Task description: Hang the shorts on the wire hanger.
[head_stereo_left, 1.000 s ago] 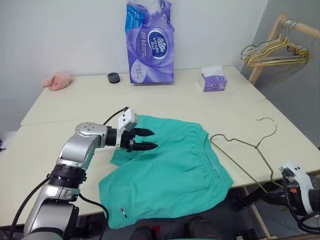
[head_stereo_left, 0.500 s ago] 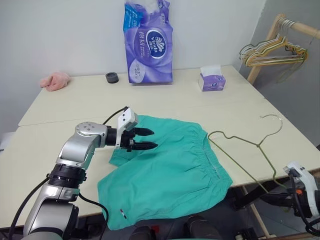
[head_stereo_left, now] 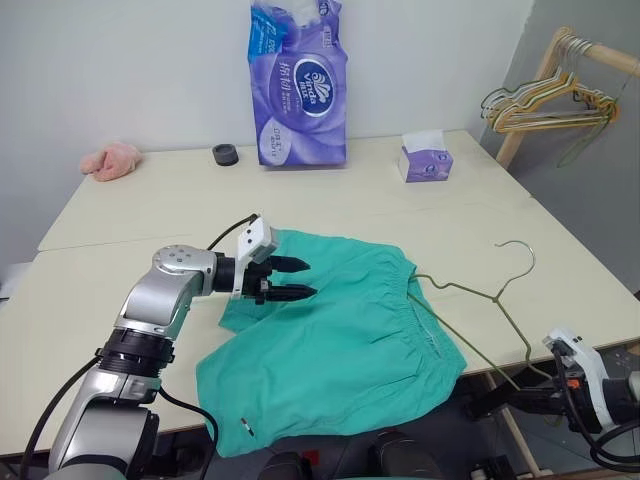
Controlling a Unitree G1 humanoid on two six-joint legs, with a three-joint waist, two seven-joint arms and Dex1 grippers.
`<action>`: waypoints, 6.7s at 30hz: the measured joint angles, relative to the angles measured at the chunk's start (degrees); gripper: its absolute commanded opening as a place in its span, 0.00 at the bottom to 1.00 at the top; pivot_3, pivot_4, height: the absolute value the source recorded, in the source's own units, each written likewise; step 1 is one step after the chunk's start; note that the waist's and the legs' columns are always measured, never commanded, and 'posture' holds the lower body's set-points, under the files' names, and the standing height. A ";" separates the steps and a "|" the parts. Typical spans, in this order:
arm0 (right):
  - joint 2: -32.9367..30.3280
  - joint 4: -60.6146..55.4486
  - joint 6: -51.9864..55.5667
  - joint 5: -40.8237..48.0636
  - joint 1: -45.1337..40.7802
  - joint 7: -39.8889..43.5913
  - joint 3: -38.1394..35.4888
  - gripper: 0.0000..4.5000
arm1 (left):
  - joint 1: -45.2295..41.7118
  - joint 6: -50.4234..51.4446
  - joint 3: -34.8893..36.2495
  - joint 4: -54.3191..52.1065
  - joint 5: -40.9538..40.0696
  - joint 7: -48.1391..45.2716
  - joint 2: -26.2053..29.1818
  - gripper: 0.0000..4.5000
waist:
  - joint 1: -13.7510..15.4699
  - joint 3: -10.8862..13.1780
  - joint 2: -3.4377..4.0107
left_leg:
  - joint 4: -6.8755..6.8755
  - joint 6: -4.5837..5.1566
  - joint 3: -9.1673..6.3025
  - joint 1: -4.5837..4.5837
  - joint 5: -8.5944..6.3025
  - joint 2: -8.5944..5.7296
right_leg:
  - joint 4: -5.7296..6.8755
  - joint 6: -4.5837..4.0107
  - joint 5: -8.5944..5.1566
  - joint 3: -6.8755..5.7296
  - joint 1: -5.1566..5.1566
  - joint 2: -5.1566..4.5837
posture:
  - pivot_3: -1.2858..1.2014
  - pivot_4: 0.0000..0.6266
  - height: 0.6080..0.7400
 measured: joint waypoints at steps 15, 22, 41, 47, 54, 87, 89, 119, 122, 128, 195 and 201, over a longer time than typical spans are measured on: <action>7.83 8.98 7.87 4.18 -18.60 -3.90 10.07 0.00 | -2.22 3.15 2.08 -0.03 -2.94 0.09 -0.73 0.68 | -0.01 0.14 0.00 | -0.04 0.04 -0.05 -0.11 -0.03 0.00 | -0.01 -0.13 0.08 -0.08 -0.11 -0.05 | 0.45 0.09 1.00; 10.17 12.27 6.87 3.22 -23.57 -5.39 13.33 0.00 | -3.29 2.90 2.98 1.66 -3.19 0.25 0.23 0.68 | -0.03 0.14 0.02 | -0.03 0.03 -0.06 -0.10 -0.04 0.00 | 0.02 -0.13 0.09 -0.09 -0.11 -0.06 | 0.46 0.08 1.00; 3.84 -2.45 -7.22 -2.85 -28.89 -3.99 23.20 0.00 | -14.03 -1.15 0.03 7.81 -1.12 -10.37 6.67 1.00 | -0.17 0.14 0.06 | -0.09 0.01 -0.13 -0.17 -0.05 -0.05 | -0.01 -0.21 0.14 -0.23 -0.17 -0.14 | 0.45 0.06 1.00; 3.96 -6.24 -8.46 -2.59 -33.19 -2.94 24.79 0.00 | -16.26 -8.61 -6.75 9.12 1.83 -18.61 7.35 1.00 | -0.07 0.15 0.07 | -0.07 0.01 -0.17 -0.19 -0.05 -0.04 | -0.01 -0.25 0.16 -0.26 -0.18 -0.15 | 0.45 0.06 1.00; 3.35 -8.90 -8.45 -2.97 -33.97 -2.90 26.23 0.00 | -20.26 -14.63 -7.37 15.25 3.51 -18.81 2.06 1.00 | -0.05 0.16 0.06 | -0.06 0.04 -0.18 -0.27 -0.07 -0.08 | -0.07 -0.24 0.16 -0.31 -0.21 -0.21 | 0.44 0.07 1.00; 1.37 -12.06 -13.63 -8.89 -34.04 -1.45 32.99 0.00 | -21.66 -16.47 -16.67 15.97 -2.47 -18.98 8.96 1.00 | -1.38 0.14 0.09 | 0.13 0.03 -0.17 -1.05 -0.04 -0.10 | 0.36 -0.24 0.16 -0.32 -1.12 -0.25 | 0.43 0.07 1.00; 1.37 -12.30 -13.82 -9.30 -34.34 -1.31 33.47 0.00 | -21.03 -16.39 -17.74 15.80 -2.48 -18.99 8.30 1.00 | -1.42 0.14 0.09 | 0.13 0.03 -0.18 -1.07 -0.04 -0.10 | 0.35 -0.24 0.16 -0.32 -1.12 -0.25 | 0.43 0.07 1.00; 0.67 -13.53 -20.69 -16.70 -35.88 0.38 35.08 0.00 | -15.77 -16.28 -21.48 12.95 0.34 -19.02 6.89 0.01 | -1.61 0.12 0.11 | 0.16 0.03 -0.16 -1.05 -0.04 -0.12 | 0.38 -0.25 0.16 -0.33 -1.11 -0.24 | 0.43 0.07 1.00; 0.36 -12.92 -25.26 -19.15 -35.90 2.00 35.79 0.16 | -15.47 -16.20 -20.92 12.95 1.01 -19.02 6.39 0.00 | -1.62 0.10 0.13 | 0.17 0.04 -0.16 -1.04 -0.04 -0.12 | 0.38 -0.25 0.16 -0.33 -1.11 -0.24 | 0.43 0.07 1.00; -5.35 -11.35 -33.77 -22.47 -34.96 7.61 33.88 0.61 | -14.00 -15.94 -19.19 13.10 3.00 -18.66 4.92 0.00 | -1.57 0.08 0.15 | 0.19 0.04 -0.16 -1.05 -0.04 -0.13 | 0.38 -0.25 0.16 -0.33 -1.10 -0.24 | 0.44 0.07 1.00; 19.61 -12.10 -1.95 4.24 -17.56 -23.11 1.04 0.00 | -10.85 -14.34 -9.21 6.69 5.38 -17.43 9.09 0.00 | -1.36 -0.22 0.11 | 0.22 0.03 -0.09 -0.91 0.06 -0.06 | 0.44 -0.30 0.28 -0.14 -0.95 -0.01 | 0.44 0.09 1.00; 18.24 -13.77 -1.25 5.97 -18.27 -23.75 1.04 0.00 | -10.87 -17.17 -10.33 8.87 7.49 -17.49 8.66 0.00 | -1.46 -0.22 0.11 | 0.22 0.03 -0.08 -0.92 0.06 -0.06 | 0.44 -0.30 0.28 -0.12 -0.97 -0.01 | 0.43 0.08 1.00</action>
